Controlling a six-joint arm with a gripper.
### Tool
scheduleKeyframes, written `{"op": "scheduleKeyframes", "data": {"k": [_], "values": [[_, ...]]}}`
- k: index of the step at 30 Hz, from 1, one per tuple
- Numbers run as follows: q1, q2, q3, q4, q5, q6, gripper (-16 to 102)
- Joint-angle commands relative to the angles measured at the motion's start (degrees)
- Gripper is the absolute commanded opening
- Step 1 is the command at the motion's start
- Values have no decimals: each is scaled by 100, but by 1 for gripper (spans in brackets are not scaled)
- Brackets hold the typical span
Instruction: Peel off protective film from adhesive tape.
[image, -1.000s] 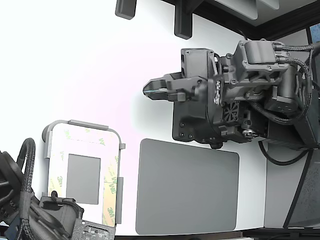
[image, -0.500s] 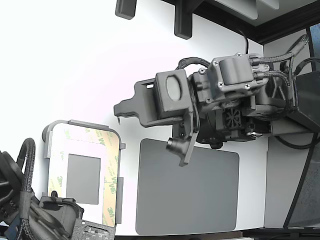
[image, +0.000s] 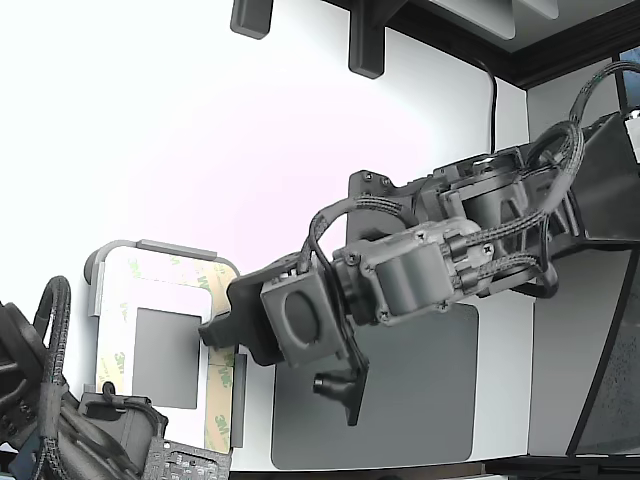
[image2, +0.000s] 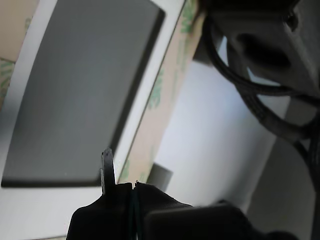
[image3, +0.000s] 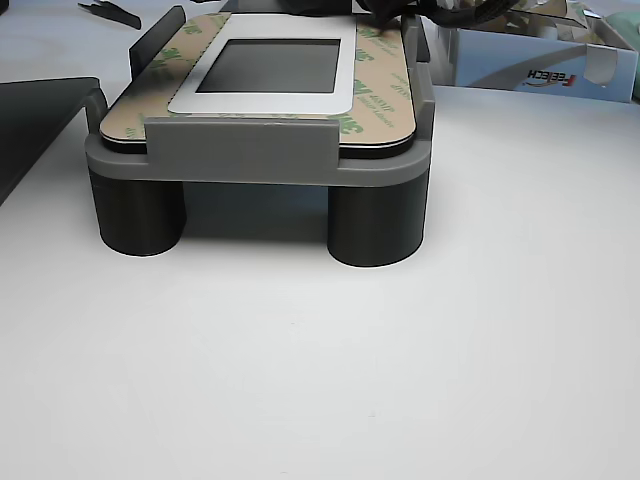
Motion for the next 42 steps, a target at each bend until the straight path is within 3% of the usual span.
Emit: {"op": "scheduleKeyframes", "data": {"k": [1, 17, 33, 42], "values": [[70, -44, -255, 9, -35, -9, -12], [466, -1503, -2013, 984, -132, -378, -11], [835, -2479, -2918, 1239, -88, -501, -11], [896, -2487, -2707, 1002, -149, -598, -11]]}}
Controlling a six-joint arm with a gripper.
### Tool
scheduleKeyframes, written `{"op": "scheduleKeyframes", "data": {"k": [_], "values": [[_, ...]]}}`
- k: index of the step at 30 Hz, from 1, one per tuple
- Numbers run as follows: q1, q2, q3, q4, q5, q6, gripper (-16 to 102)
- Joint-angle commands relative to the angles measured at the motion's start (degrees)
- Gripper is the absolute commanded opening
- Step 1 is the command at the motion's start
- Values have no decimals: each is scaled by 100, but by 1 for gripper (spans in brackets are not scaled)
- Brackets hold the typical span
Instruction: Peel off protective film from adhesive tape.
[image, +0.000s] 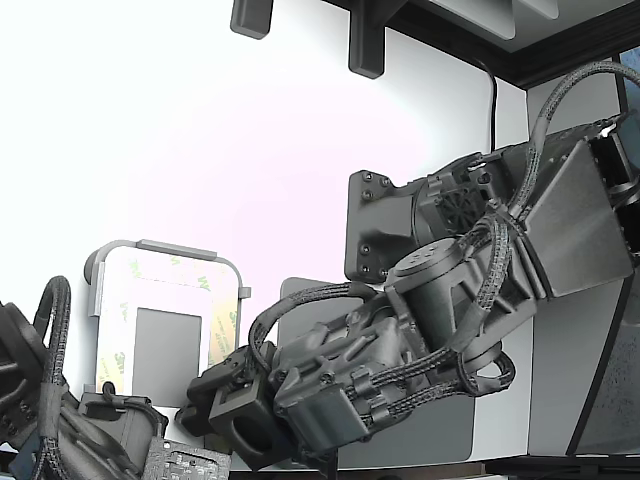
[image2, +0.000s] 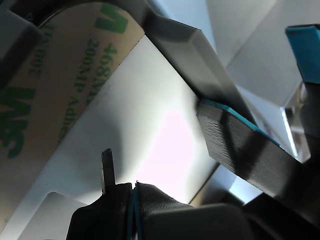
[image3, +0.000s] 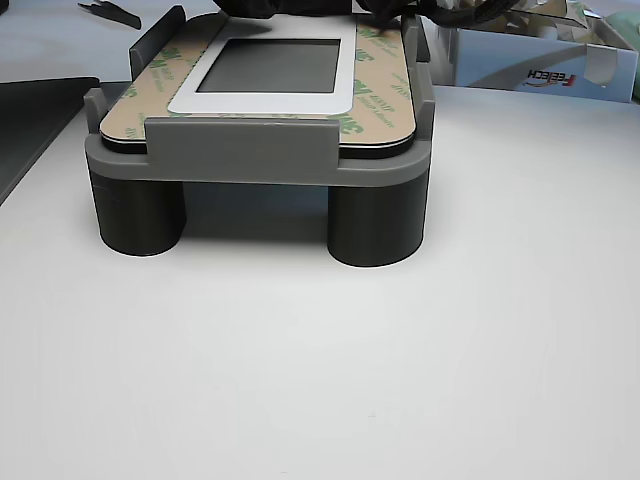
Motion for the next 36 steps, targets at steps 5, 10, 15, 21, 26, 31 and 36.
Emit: {"op": "scheduleKeyframes", "data": {"k": [5, 10, 15, 21, 26, 31, 36], "values": [[18, 141, -70, -123, -18, -26, -11], [26, 149, 9, -149, -26, -149, -11], [35, 167, 105, -272, -53, -158, -11], [35, 114, 70, -334, -79, -167, -11], [35, 79, 88, -396, -123, -176, -11], [53, 132, 176, -457, -123, -167, -11], [53, 158, 325, -615, -132, -176, -11]]}}
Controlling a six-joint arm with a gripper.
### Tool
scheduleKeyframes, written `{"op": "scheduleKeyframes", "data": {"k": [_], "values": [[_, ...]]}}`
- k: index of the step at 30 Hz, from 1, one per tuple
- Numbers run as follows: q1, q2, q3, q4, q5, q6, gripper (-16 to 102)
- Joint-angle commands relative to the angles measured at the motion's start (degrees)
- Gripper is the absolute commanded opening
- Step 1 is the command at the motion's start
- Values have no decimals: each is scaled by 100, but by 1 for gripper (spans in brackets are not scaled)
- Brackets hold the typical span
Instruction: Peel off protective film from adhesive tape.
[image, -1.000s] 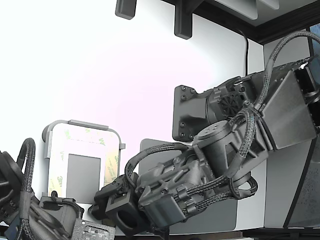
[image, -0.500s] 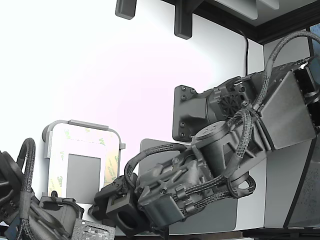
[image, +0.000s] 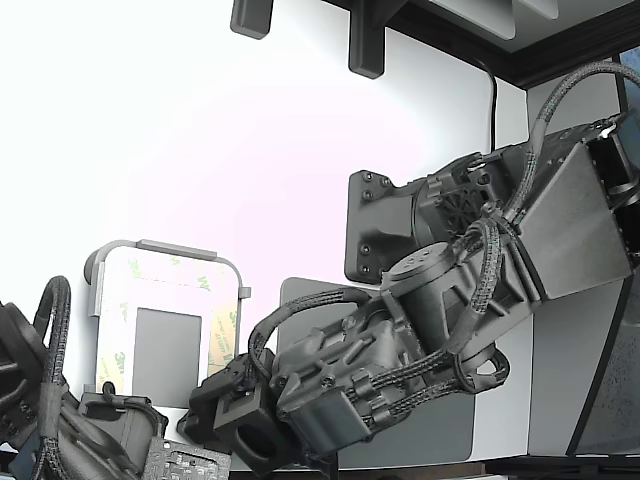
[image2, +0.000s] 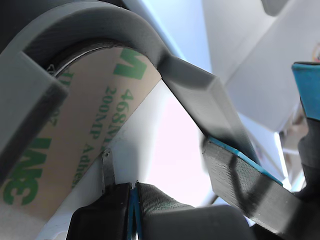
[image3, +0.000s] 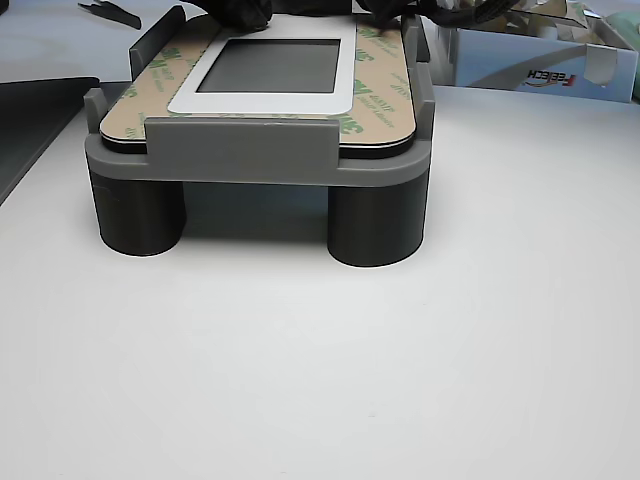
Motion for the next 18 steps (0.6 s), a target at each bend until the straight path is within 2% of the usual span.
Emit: {"op": "scheduleKeyframes", "data": {"k": [1, 18], "values": [[-44, 149, -62, -97, -18, -9, -11], [35, 185, -141, 62, 53, 88, -11]]}}
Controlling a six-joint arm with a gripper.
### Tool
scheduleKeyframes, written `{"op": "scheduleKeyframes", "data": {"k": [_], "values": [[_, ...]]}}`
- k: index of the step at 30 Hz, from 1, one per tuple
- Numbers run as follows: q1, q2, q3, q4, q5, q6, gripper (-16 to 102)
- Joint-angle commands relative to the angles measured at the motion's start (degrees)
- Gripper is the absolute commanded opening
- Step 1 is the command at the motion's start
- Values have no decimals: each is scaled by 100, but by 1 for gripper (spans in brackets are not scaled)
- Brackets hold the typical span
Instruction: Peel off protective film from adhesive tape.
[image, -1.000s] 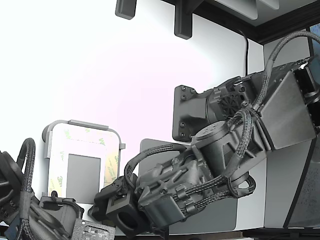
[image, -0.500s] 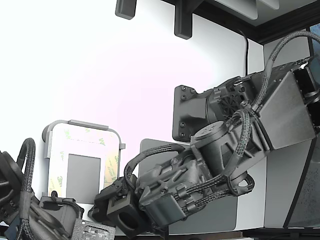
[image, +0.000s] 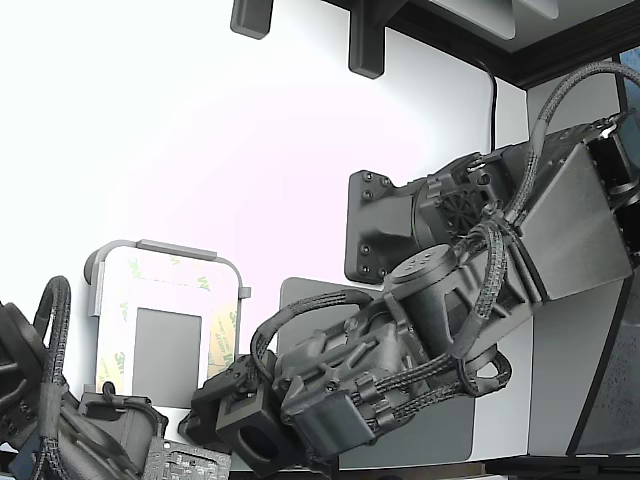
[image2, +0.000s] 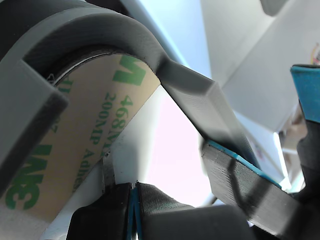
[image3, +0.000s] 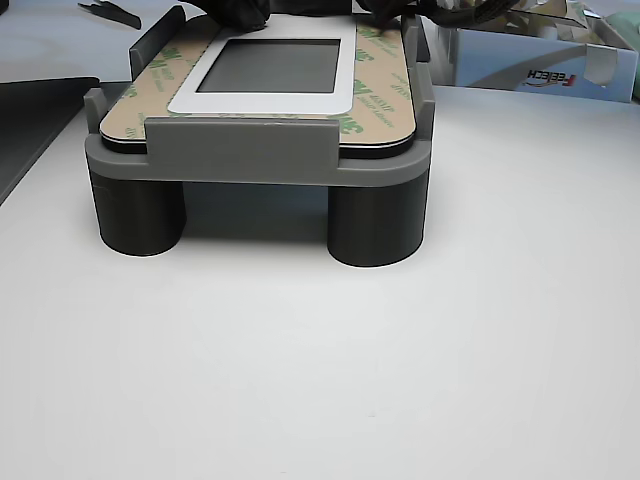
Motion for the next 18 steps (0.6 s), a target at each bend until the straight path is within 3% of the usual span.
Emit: {"op": "scheduleKeyframes", "data": {"k": [1, 18], "values": [[-26, 158, -185, 44, -9, 18, -11], [-26, 105, -404, 246, -35, 88, -11]]}}
